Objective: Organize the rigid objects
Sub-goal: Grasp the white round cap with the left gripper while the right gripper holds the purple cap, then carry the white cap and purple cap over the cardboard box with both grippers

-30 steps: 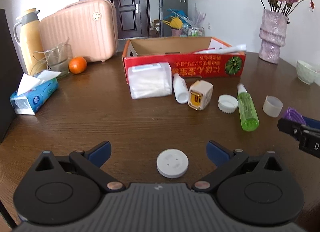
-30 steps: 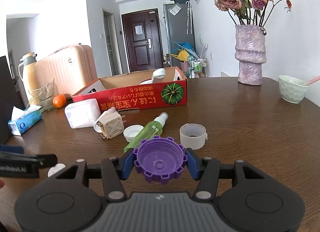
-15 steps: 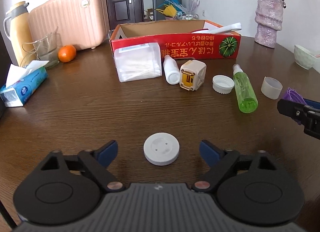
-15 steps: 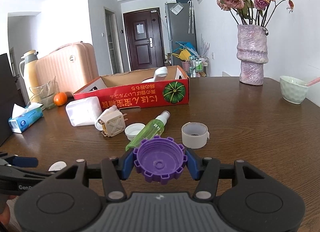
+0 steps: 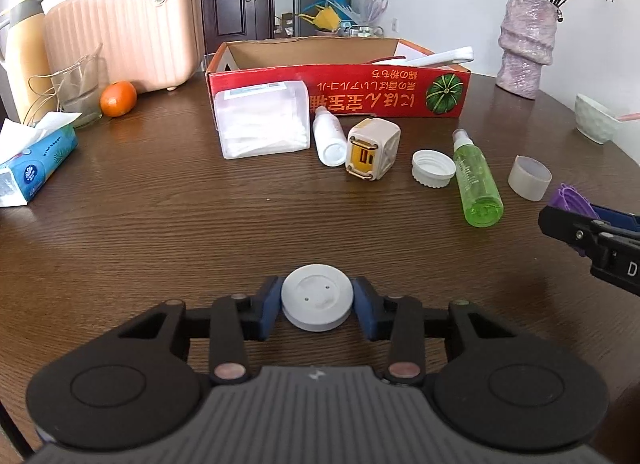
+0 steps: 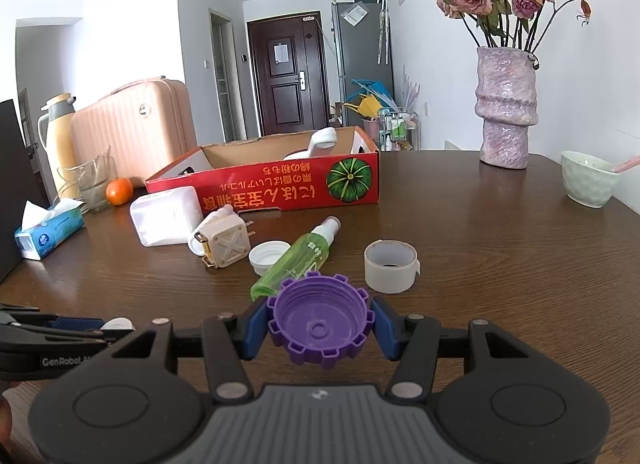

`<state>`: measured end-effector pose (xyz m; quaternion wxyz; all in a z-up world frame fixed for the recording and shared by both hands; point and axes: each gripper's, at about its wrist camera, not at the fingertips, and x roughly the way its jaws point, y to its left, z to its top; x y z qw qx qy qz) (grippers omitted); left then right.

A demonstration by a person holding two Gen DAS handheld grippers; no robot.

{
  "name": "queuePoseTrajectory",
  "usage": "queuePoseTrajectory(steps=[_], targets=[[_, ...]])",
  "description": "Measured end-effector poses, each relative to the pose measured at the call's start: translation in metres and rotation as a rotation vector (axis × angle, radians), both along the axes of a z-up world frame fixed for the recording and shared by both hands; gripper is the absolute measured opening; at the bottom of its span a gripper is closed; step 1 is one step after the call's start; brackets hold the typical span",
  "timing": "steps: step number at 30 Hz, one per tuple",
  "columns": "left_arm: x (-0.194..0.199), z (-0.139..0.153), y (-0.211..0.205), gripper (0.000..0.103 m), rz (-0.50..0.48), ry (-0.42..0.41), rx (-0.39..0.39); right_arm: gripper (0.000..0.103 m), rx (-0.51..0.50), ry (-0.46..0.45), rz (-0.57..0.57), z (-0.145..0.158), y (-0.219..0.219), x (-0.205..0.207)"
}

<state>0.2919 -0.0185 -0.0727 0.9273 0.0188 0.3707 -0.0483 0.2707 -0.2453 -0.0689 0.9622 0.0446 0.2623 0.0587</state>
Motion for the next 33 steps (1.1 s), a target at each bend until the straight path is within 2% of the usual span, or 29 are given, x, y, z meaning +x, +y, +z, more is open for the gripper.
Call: queuePoseTrajectory(steps=[10,17,33], targets=[[-0.003,0.005,0.003,0.041,0.019,-0.031,-0.001,0.054,-0.004,0.003,0.005,-0.001,0.001,0.001],[-0.010,0.015,0.003,0.041,0.018,-0.084,0.005,0.054,-0.004,0.011,0.024,0.003,0.003,0.002],[-0.021,0.053,-0.002,0.041,0.004,-0.198,-0.009,0.054,-0.044,-0.057,0.075,0.031,0.020,0.001]])
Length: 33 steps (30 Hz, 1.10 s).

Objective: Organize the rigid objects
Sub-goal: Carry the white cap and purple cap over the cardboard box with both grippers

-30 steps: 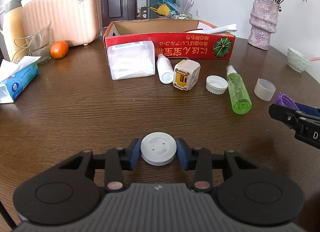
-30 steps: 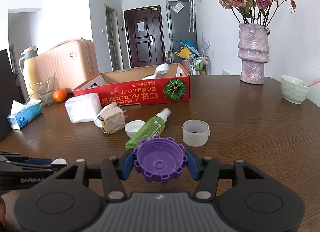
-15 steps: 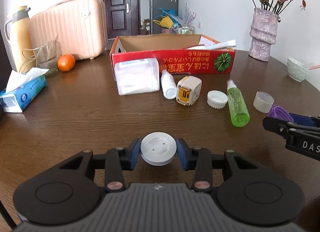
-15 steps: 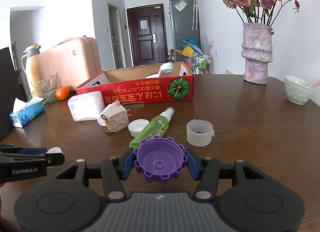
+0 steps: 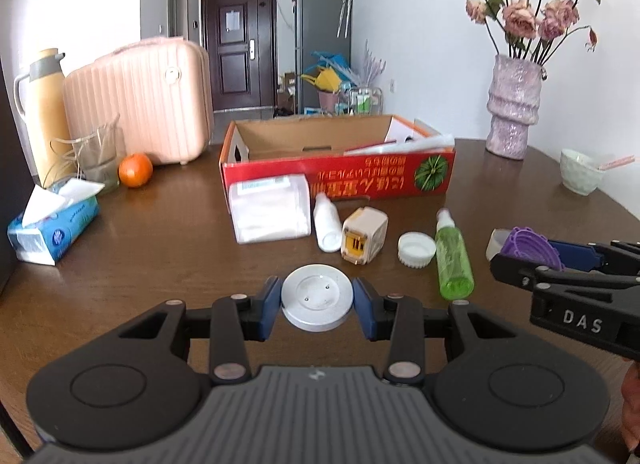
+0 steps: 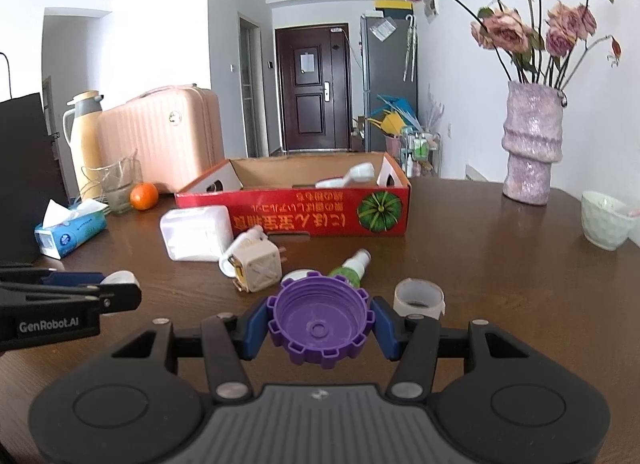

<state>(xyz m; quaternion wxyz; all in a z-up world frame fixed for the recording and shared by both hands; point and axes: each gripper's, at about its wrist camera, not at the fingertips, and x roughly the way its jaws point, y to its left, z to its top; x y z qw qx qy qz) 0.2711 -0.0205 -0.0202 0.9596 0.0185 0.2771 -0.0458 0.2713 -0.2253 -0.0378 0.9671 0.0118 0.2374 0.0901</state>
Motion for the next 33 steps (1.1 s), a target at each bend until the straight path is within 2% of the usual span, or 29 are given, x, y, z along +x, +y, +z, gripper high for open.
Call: queuePoseTrajectory(steps=[15,33], targets=[[0.018,0.027,-0.003,0.041,0.023,-0.063,-0.026,0.054,-0.003,-0.068,0.026,0.028,0.010,0.019],[0.066,0.048,-0.004,0.041,0.065,-0.100,-0.039,0.054,0.002,-0.124,0.030,0.052,0.018,0.070]])
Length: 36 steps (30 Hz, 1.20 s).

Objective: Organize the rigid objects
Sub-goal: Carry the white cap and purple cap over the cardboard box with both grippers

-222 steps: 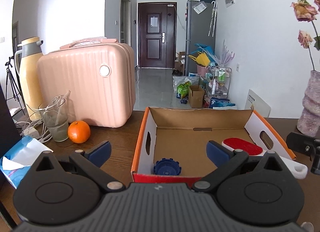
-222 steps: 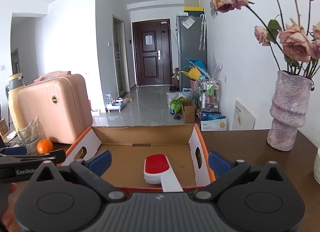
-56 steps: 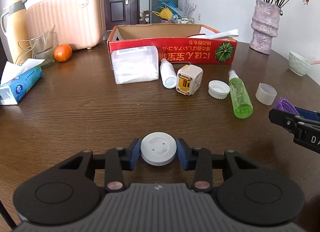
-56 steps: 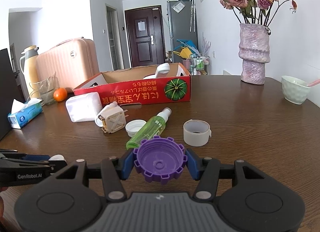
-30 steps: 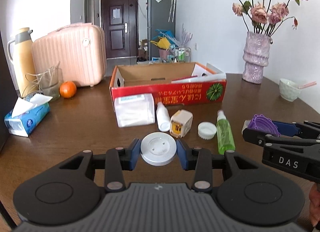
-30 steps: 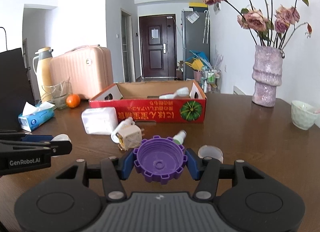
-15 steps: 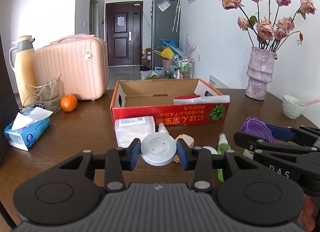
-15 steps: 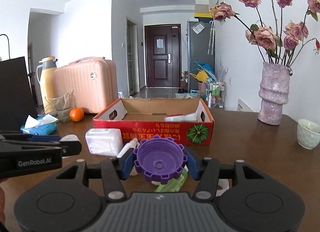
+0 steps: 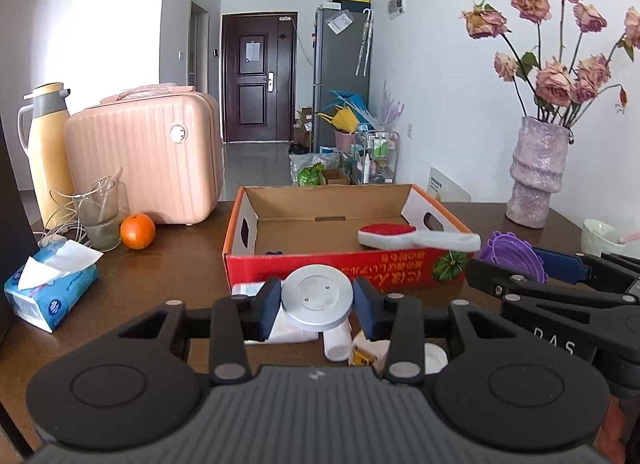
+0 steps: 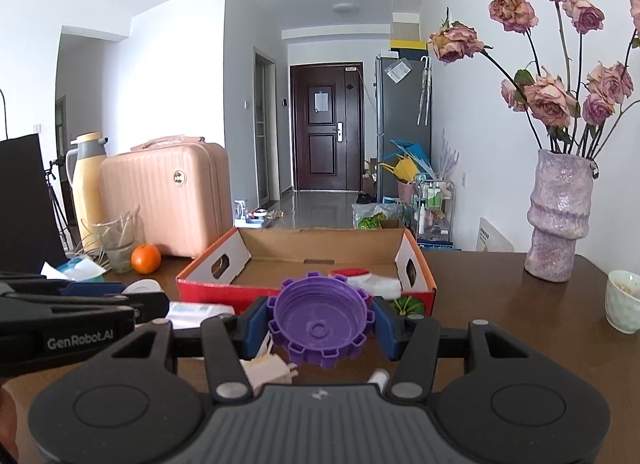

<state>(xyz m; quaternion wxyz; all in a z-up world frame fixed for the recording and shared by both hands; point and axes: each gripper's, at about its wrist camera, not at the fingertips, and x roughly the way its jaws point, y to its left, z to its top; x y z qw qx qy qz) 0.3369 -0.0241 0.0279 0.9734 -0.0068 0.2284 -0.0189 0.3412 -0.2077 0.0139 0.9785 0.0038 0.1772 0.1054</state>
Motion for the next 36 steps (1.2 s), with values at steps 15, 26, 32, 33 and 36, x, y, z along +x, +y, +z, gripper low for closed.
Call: queuePoseTrajectory(steps=[15,26,32,33,36], targets=[[0.043,0.006,0.002,0.041,0.029,-0.003,-0.027,0.054,0.005,0.004,-0.008,0.007,0.001,0.047],[0.076,0.002,0.003,0.041,0.041,0.010,-0.042,0.054,0.026,0.020,-0.008,0.006,0.006,0.083],[0.096,-0.001,0.005,0.041,0.056,0.017,-0.047,0.054,0.043,0.037,-0.012,0.005,0.007,0.106],[0.099,-0.001,0.006,0.041,0.059,0.017,-0.047,0.054,0.047,0.041,-0.012,0.005,0.006,0.110],[0.109,-0.003,0.007,0.041,0.068,0.019,-0.048,0.054,0.058,0.050,-0.013,0.003,0.006,0.121]])
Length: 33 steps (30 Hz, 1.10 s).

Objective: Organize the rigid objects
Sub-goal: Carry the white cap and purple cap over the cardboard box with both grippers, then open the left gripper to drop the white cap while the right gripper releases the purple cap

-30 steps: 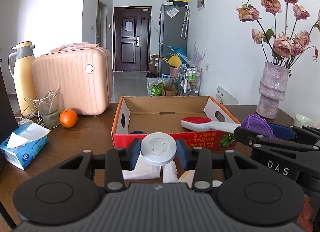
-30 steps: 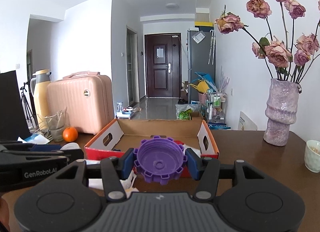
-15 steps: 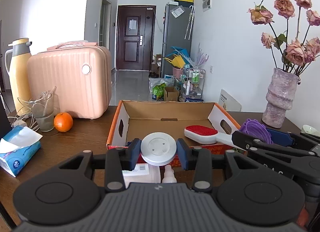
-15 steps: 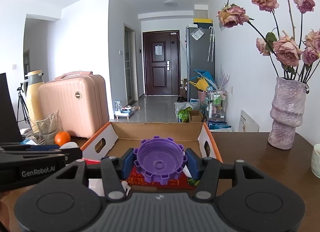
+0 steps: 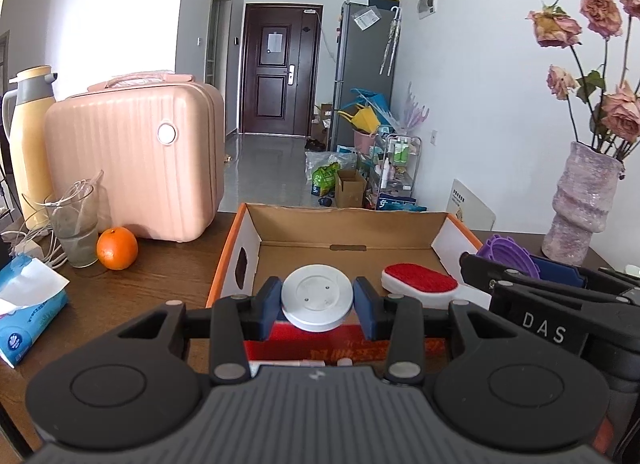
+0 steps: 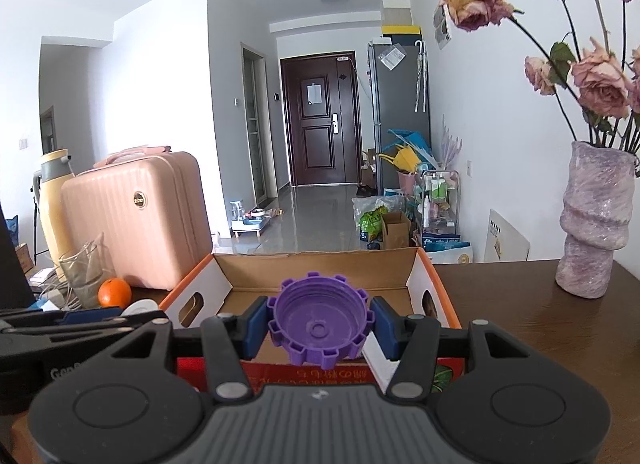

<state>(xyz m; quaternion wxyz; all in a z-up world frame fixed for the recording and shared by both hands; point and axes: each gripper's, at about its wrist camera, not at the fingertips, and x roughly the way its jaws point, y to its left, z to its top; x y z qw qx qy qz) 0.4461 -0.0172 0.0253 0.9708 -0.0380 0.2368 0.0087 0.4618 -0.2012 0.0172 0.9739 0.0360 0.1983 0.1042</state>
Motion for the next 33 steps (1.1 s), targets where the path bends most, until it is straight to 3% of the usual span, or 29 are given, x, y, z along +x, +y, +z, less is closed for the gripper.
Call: queuePoseTrajectory(steps=[33], targets=[[0.115,-0.028,-0.002,0.041,0.091,0.088,0.025,0.053,0.023,0.140,-0.073,-0.030,0.007,0.110]])
